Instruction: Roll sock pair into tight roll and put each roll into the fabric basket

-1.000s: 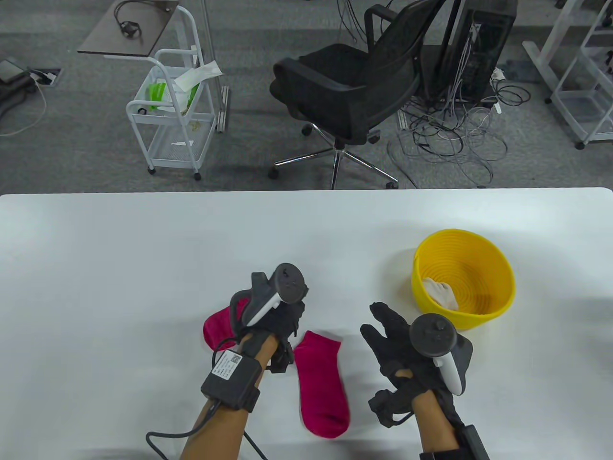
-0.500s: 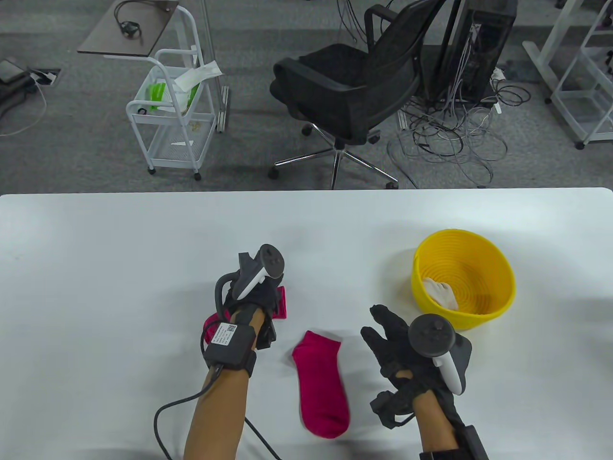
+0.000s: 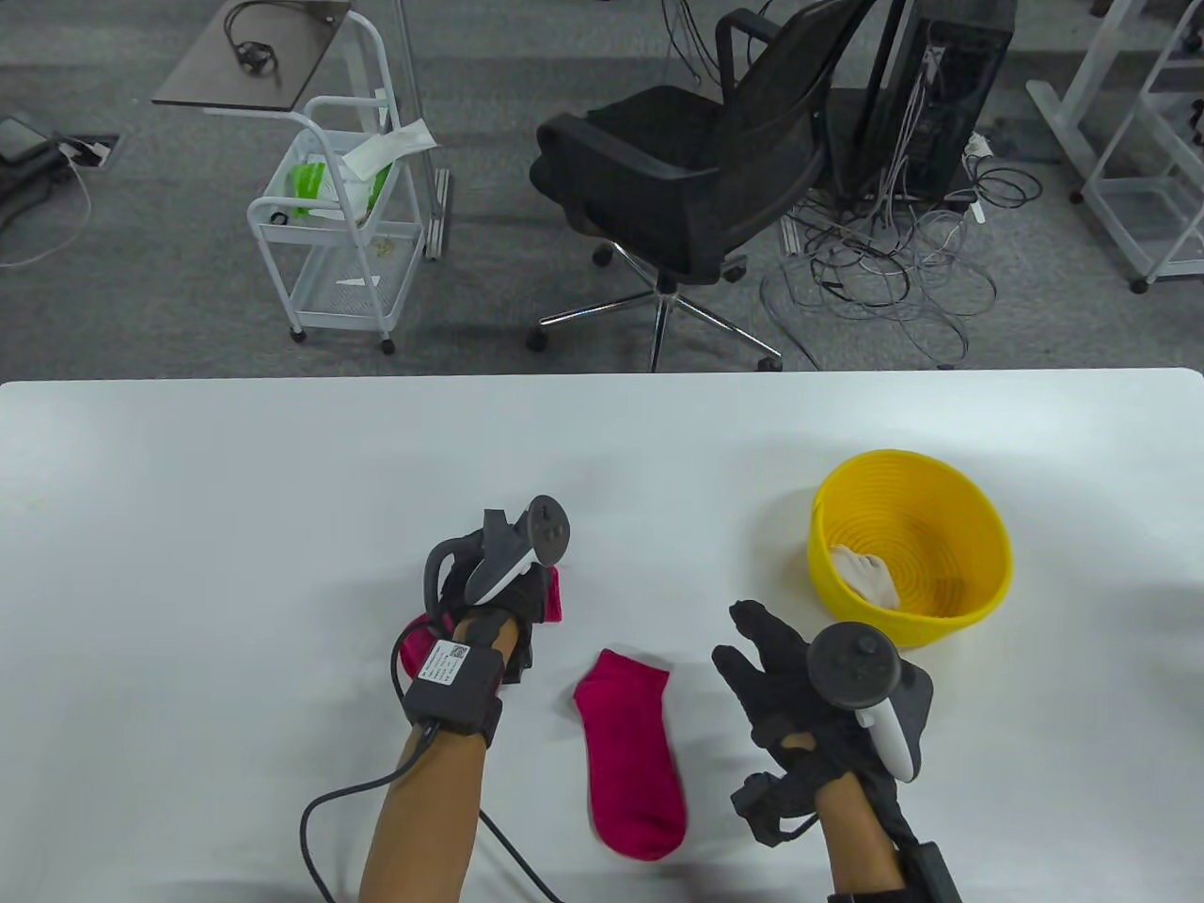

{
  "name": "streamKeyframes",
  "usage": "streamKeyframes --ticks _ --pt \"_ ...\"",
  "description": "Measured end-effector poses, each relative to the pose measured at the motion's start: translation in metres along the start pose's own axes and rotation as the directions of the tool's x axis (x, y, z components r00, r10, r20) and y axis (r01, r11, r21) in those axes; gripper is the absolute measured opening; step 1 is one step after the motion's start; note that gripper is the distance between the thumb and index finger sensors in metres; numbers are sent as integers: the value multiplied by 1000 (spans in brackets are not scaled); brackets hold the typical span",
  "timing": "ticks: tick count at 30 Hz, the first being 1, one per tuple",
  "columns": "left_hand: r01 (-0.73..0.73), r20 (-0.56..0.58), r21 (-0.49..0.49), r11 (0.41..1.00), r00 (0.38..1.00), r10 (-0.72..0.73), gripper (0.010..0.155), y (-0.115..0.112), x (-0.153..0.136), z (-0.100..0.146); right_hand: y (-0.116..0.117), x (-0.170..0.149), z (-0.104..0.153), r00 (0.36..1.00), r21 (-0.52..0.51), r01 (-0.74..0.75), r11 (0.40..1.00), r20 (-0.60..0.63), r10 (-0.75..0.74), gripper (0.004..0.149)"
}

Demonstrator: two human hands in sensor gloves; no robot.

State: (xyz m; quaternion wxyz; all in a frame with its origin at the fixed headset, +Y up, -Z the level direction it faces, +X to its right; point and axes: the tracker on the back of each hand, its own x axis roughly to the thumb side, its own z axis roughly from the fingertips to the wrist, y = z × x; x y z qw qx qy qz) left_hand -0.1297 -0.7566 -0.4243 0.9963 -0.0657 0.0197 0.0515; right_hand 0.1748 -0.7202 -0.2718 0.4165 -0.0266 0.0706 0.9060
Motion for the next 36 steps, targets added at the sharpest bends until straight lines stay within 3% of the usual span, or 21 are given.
streamKeyframes --ticks 7,14,21,27,36 --pt "-79 8 49 996 997 79 40 42 -15 30 0 2 0 1000 15 10 1000 19 -10 75" --pt "-99 111 232 968 991 75 40 98 -10 99 -1 2 2 999 17 21 1000 25 -22 75" --pt "-111 216 348 931 976 35 43 143 7 167 -2 3 2 999 14 32 999 22 -32 75" --pt "-168 276 323 931 958 77 43 152 25 207 -5 3 2 999 5 48 999 22 -48 75" --pt "-118 277 265 957 960 42 43 133 58 255 -4 3 1 999 18 47 999 9 -47 75"
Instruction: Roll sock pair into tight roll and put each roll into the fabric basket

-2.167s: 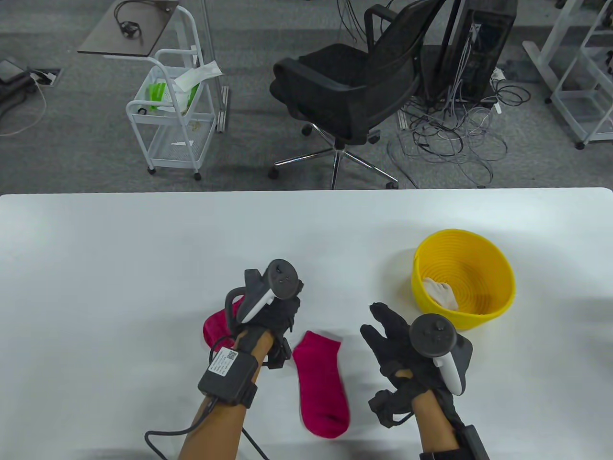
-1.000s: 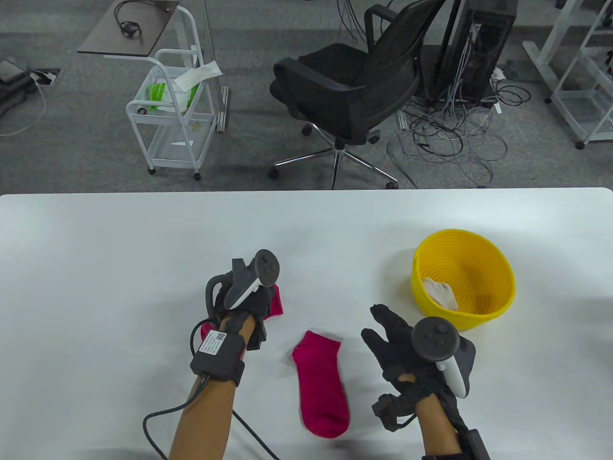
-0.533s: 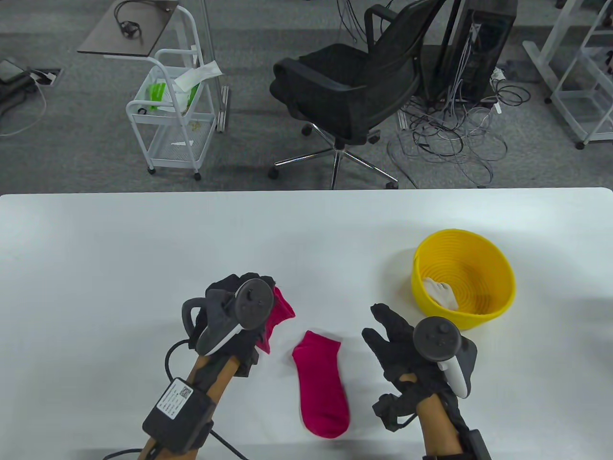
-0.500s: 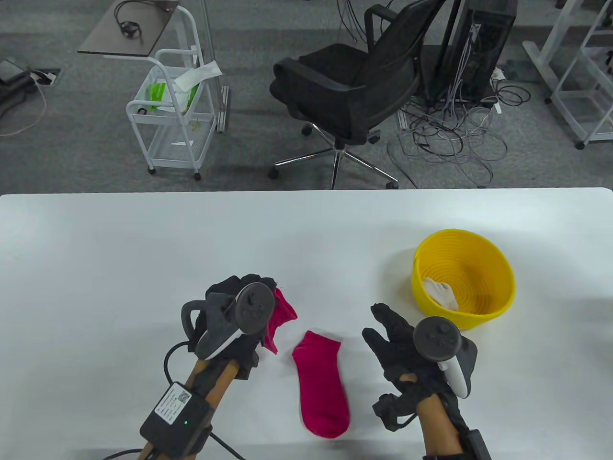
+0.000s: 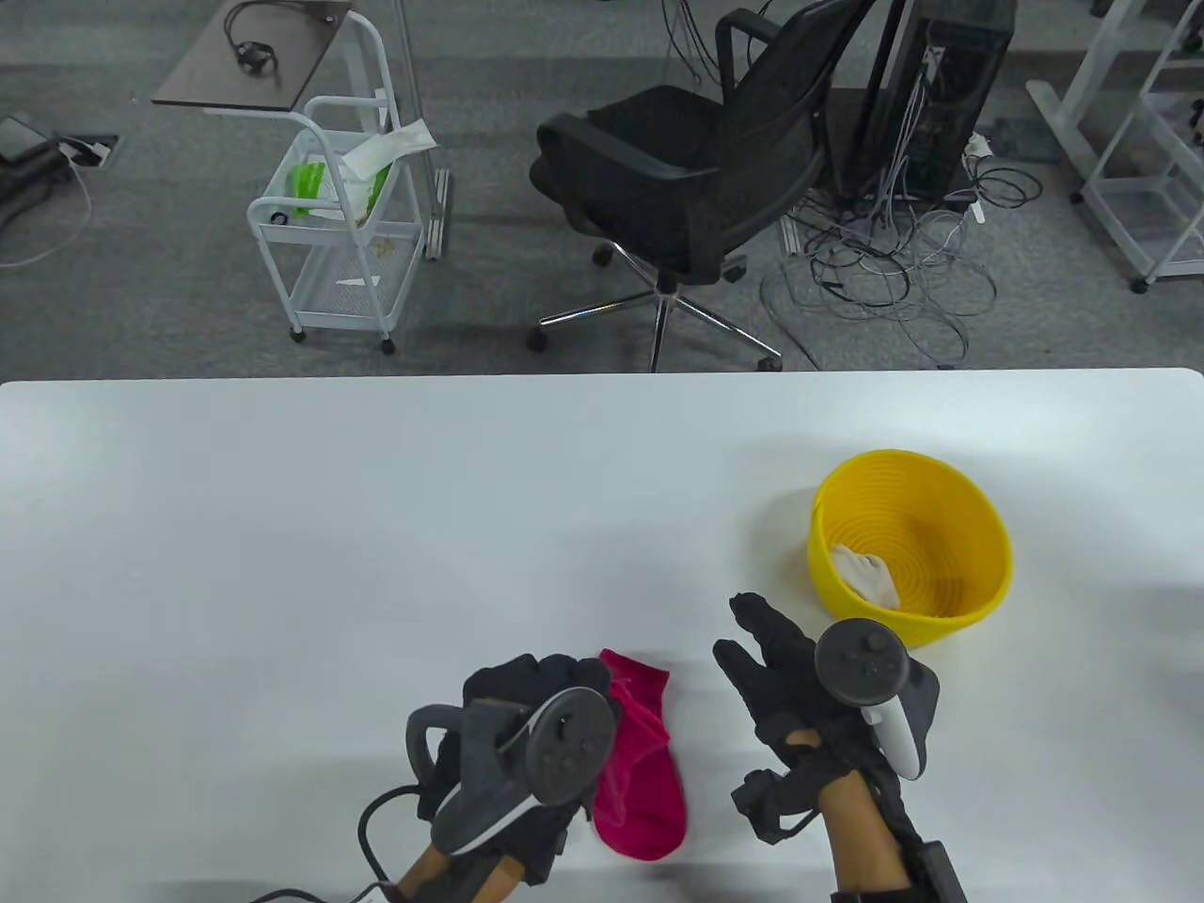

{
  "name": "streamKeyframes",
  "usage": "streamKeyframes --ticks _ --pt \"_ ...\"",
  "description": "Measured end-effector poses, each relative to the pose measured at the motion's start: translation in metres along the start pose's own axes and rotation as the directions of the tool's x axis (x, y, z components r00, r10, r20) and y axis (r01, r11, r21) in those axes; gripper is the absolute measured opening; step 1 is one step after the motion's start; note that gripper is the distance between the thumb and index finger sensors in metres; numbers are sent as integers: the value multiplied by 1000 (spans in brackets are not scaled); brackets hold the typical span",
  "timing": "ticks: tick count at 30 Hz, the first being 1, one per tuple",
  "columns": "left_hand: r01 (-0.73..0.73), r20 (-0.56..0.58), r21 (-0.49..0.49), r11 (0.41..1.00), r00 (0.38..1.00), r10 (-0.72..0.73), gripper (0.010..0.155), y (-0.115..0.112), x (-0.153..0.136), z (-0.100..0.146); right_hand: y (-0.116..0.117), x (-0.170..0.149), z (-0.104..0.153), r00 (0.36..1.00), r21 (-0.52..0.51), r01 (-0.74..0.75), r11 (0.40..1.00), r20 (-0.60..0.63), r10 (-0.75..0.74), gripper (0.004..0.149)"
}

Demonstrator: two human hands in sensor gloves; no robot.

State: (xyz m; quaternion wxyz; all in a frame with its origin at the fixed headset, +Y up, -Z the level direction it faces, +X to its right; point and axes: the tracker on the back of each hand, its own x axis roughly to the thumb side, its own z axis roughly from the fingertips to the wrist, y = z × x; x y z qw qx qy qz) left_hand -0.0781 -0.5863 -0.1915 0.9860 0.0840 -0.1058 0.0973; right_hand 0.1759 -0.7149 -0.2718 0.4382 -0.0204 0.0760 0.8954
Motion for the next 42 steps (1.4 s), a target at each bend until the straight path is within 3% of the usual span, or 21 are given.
streamKeyframes --ticks 6,12,25,32,37,42 --pt "30 -33 -100 995 999 -33 43 -11 18 9 0 -2 -2 1000 8 5 1000 -16 -4 75" --pt "10 -98 -145 989 995 -25 43 -26 14 -3 0 -1 -2 1000 12 5 1000 -17 -4 75" --pt "-55 -266 -329 943 963 -37 44 -105 -20 -77 0 0 -3 1000 22 3 1000 -23 -3 75" --pt "-50 -315 -404 913 945 -88 44 -134 -28 -99 1 1 -3 1000 28 2 1000 -26 -1 75" --pt "24 -315 -372 928 937 -151 50 -143 -31 -104 2 2 -3 1000 34 -5 999 -21 6 75" --pt "16 -319 -313 950 940 -121 56 -134 -41 -99 3 3 -3 1000 36 -10 999 -10 10 75"
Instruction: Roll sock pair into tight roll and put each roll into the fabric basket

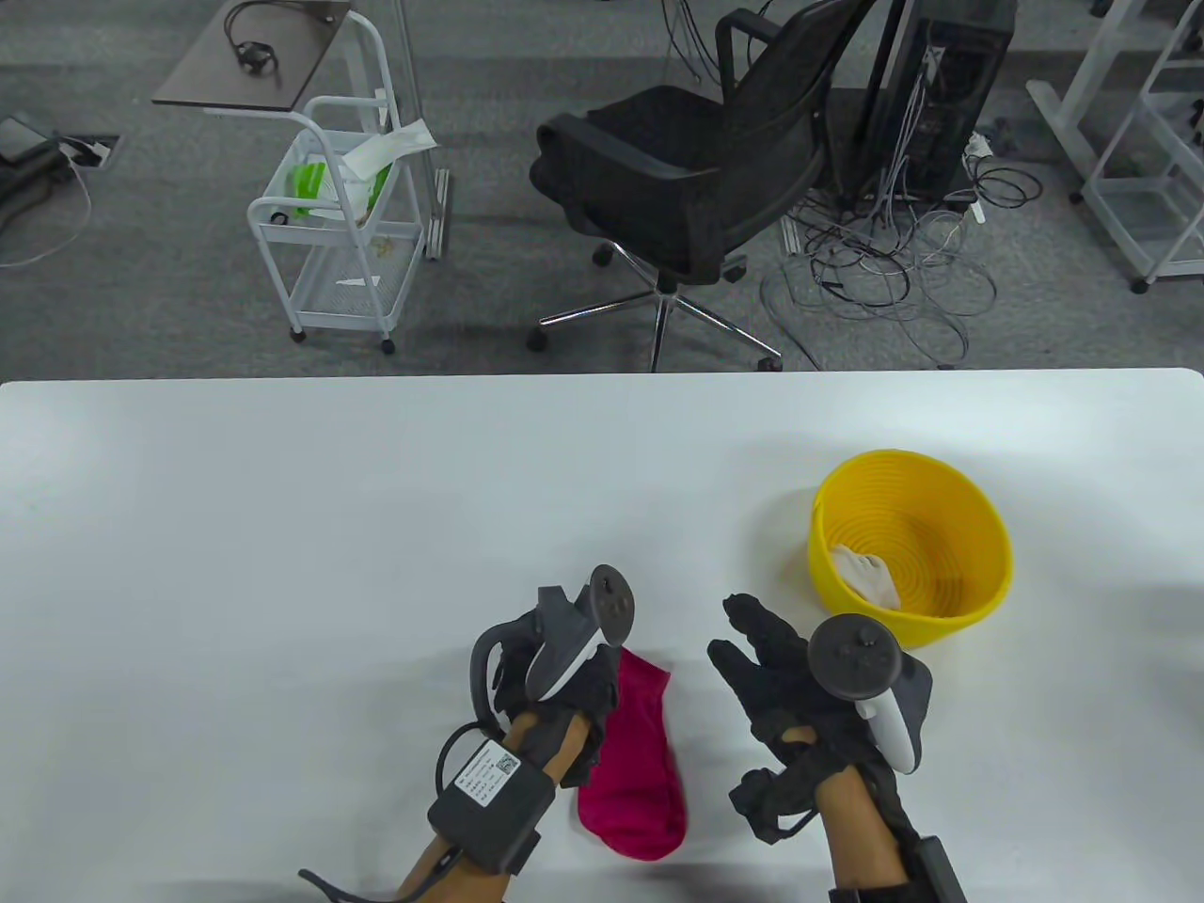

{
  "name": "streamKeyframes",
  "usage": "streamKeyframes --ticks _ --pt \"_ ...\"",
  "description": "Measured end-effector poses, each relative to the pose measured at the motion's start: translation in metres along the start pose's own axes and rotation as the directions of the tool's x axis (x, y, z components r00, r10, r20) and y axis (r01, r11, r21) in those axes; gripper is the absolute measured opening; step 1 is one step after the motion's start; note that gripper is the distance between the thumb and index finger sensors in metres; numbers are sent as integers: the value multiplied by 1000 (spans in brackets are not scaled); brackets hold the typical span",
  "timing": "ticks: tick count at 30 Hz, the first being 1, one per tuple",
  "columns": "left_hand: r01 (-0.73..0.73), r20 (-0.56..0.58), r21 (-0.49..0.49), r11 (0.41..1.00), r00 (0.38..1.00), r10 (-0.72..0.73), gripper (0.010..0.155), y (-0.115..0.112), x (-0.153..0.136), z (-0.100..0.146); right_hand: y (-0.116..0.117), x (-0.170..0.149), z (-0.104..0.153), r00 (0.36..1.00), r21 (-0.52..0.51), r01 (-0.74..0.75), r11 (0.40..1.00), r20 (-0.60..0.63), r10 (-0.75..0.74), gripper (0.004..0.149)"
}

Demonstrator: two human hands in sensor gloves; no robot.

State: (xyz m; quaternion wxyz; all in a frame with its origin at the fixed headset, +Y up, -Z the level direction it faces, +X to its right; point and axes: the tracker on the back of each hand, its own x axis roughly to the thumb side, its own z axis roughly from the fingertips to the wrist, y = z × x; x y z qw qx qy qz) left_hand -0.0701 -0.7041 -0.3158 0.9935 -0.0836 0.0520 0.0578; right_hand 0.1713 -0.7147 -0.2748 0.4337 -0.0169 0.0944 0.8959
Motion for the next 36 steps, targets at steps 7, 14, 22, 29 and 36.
streamKeyframes --ticks 7,14,22,29,36 --pt "-65 190 -27 998 979 68 57 15 -12 41 5 0 0 1000 15 -29 999 0 29 75" --pt "-156 316 -326 932 911 263 57 3 -24 73 12 6 4 997 31 -74 997 31 73 74" --pt "-189 294 -442 877 893 340 52 -24 -42 70 26 30 18 960 135 -251 958 161 229 53" --pt "-134 308 -478 868 900 309 49 -32 -37 71 52 52 39 846 303 -528 793 272 459 42" --pt "-81 342 -491 867 898 277 49 -41 -28 76 92 44 62 698 262 -705 659 422 578 44"
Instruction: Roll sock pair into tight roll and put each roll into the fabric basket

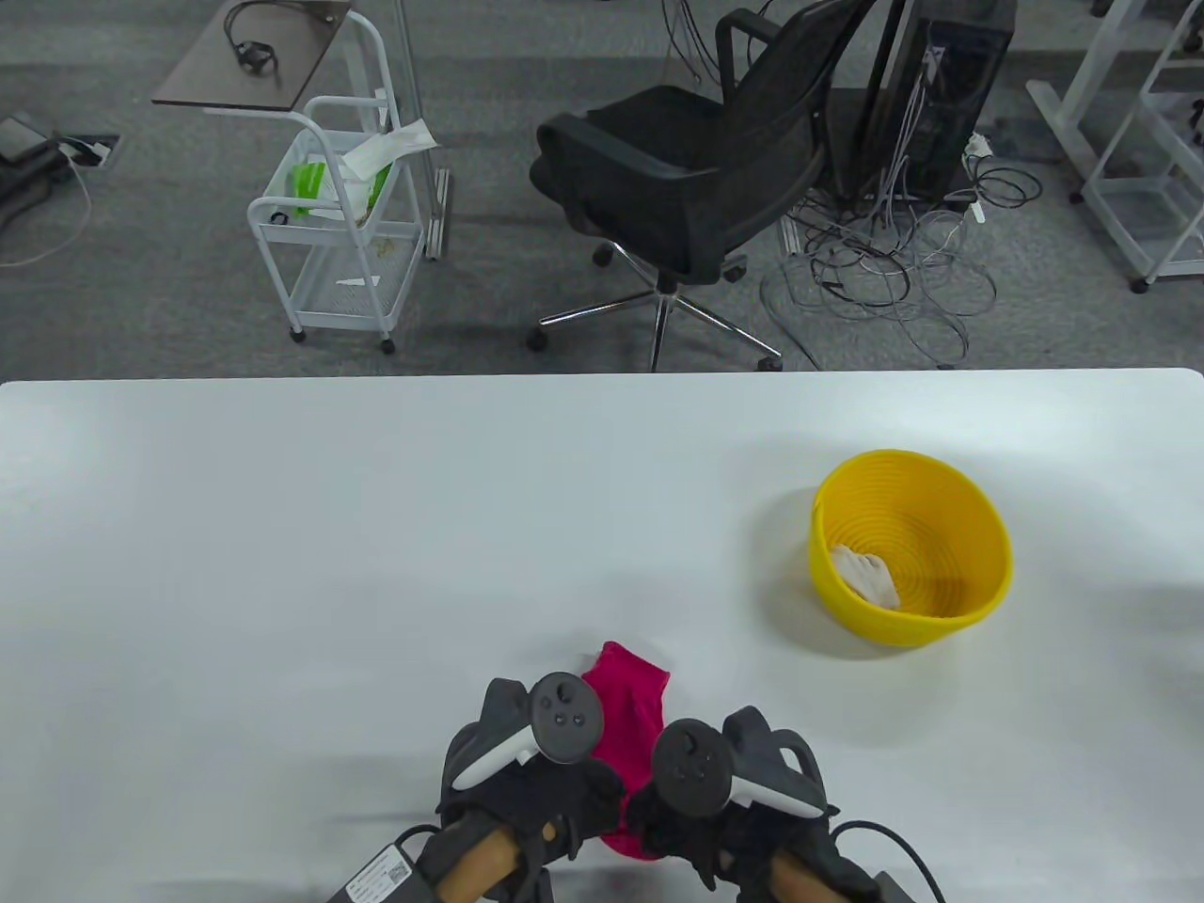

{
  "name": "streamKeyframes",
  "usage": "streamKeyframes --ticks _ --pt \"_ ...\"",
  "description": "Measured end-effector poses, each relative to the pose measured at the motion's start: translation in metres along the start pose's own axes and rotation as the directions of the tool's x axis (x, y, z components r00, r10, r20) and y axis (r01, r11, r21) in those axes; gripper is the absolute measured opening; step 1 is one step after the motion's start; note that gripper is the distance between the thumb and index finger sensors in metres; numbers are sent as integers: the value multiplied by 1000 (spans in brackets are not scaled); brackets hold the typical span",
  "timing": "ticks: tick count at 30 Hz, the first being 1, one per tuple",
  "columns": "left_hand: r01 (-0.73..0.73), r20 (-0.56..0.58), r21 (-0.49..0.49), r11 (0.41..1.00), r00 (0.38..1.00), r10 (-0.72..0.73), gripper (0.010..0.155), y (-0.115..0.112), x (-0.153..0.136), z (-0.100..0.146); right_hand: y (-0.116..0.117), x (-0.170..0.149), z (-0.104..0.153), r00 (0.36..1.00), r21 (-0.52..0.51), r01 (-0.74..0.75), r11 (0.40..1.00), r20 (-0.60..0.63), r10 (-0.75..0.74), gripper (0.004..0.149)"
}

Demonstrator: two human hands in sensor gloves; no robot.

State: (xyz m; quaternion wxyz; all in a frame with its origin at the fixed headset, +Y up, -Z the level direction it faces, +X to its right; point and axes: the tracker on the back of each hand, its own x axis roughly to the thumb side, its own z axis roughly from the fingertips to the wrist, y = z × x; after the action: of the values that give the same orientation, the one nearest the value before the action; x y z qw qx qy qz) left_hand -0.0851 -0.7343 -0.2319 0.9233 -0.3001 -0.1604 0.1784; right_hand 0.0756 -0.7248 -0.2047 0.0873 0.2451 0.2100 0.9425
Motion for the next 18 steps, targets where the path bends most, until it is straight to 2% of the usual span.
streamKeyframes --ticks 3,7,14,18 --pt "7 -8 -8 1000 1000 -7 48 -4 0 -3 12 1 -3 996 46 -83 995 -14 84 52" --pt "27 -20 -26 999 999 -27 48 -9 -2 -7 24 -1 -10 991 87 -119 989 -44 123 57" --pt "14 -16 -38 999 1000 -15 47 -15 -6 -13 33 5 -14 976 -24 -211 977 -68 208 60" --pt "-2 -10 -49 999 1000 2 47 -16 -8 -15 34 6 -15 974 -74 -218 973 -85 212 52"
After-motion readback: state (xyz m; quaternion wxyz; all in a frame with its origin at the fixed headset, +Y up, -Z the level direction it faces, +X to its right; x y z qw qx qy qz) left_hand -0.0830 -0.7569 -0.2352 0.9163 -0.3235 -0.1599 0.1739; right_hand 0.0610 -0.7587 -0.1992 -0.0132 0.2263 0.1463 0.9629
